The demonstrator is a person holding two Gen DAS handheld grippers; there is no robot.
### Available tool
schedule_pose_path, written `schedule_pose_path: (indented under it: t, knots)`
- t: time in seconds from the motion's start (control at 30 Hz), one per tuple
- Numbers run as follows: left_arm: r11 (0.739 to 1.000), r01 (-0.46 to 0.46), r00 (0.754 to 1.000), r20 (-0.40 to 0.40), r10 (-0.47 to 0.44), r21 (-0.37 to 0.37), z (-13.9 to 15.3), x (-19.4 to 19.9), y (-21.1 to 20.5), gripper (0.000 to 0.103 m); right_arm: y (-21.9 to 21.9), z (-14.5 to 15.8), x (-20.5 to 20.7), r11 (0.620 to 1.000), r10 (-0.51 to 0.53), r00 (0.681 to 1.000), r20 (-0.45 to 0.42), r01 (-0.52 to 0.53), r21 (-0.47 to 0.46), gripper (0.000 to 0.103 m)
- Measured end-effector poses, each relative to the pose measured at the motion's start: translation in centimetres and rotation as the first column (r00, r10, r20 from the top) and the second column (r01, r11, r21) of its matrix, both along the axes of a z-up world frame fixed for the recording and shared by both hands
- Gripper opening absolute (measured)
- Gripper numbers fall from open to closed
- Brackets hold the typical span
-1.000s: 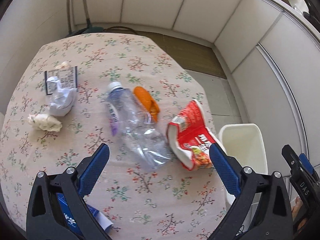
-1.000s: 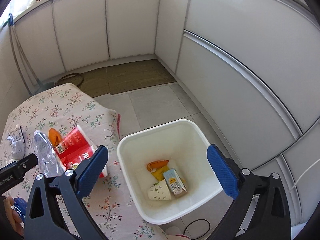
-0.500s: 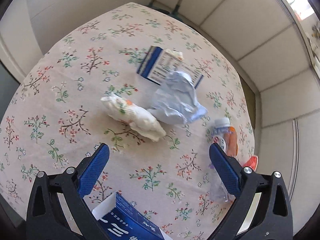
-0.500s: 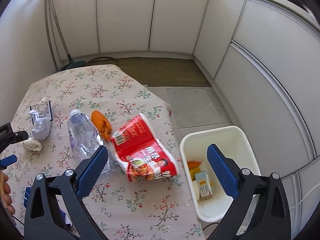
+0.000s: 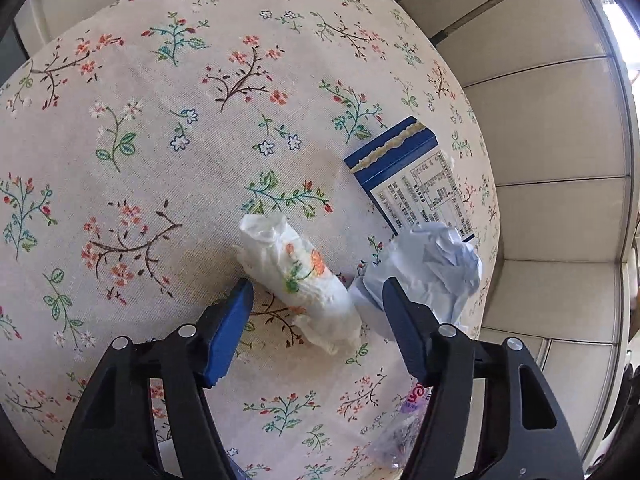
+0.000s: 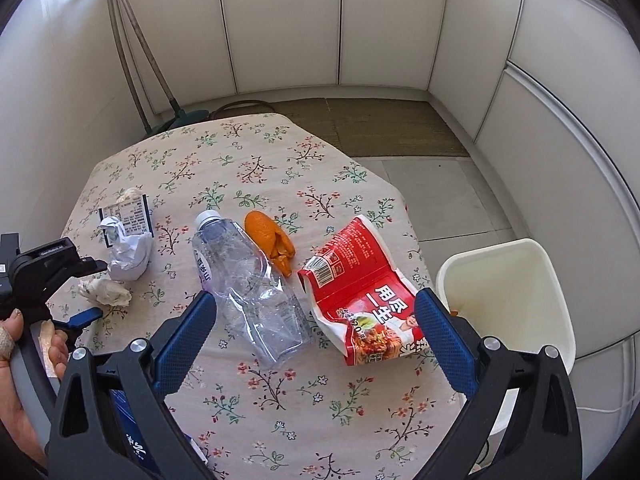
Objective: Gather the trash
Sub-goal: 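Move the left gripper to the table and close it on the white tissue bundle, then close the right gripper on the crumpled white paper while the left gripper holds the tissue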
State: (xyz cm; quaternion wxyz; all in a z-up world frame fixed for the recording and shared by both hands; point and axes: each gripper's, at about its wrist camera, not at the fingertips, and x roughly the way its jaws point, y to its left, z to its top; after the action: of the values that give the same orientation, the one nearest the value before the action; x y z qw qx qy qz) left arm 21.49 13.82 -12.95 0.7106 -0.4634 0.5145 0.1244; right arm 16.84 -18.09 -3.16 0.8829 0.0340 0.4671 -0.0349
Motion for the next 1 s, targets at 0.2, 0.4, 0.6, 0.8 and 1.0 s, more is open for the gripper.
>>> schedule_pose_path:
  t: [0.2,0.4,0.6,0.8,1.0]
  knots:
    - [0.996,0.085,0.996,0.007,-0.086,0.041,0.3,0.4,-0.2,0.030,0.9,-0.3,0.6,0.999,0.024,1.000,-0.012,-0.024,0.023,0.096]
    - [0.983,0.147,0.985,0.074,-0.156,0.110,2.8,-1.1,0.8,0.028,1.7,-1.5,1.7,0.986,0.039,0.997,-0.066,-0.028,0.166,0.096]
    - [0.952,0.207,0.953,0.174,-0.248,0.227,8.0,-3.1,0.9,0.028,5.2,-2.0,3.3,0.979,0.096,0.994,-0.046,-0.086,0.185,0.096]
    - [0.922,0.203,0.913,0.278,-0.300,0.330,13.0,-4.8,1.6,0.028,10.6,-2.8,4.2,0.959,0.255,0.967,-0.022,-0.250,0.134,0.096]
    - [0.935,0.191,0.905,0.314,-0.286,0.299,14.0,-5.2,3.2,0.028,13.8,-5.1,5.5,0.941,0.313,0.948,-0.062,-0.301,0.152,0.096]
